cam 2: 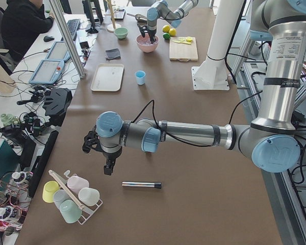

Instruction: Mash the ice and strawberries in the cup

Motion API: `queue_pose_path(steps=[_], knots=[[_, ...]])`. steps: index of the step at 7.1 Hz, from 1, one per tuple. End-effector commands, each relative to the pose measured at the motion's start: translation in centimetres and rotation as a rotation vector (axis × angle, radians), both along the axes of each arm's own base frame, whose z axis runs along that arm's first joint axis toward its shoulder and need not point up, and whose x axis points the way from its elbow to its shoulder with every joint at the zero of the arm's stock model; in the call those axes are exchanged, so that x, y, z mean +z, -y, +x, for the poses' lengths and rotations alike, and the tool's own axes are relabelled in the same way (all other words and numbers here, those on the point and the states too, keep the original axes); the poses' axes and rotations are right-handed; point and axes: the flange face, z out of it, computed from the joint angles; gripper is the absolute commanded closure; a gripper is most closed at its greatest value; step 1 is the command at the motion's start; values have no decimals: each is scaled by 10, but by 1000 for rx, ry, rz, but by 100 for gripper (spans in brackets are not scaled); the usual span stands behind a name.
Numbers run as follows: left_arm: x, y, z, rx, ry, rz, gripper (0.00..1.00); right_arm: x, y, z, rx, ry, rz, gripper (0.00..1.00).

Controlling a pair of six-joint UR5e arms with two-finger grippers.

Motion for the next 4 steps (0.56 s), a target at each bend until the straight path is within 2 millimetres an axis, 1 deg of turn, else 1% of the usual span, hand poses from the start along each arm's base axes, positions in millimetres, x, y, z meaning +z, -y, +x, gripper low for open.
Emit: queue_pose_path(steps=[1, 2, 3, 4], knots=[[-2, 1, 0, 0, 0, 4, 1, -5, 7, 9, 8, 9, 2, 78], [-2, 1, 0, 0, 0, 4, 1, -18, 18, 19, 18, 19, 6, 79], [-2, 1, 0, 0, 0, 4, 1, -48, 37, 30, 43, 68, 7, 79], [-2, 1, 0, 0, 0, 5, 1, -83, 51, 33, 59, 138, 17, 82]])
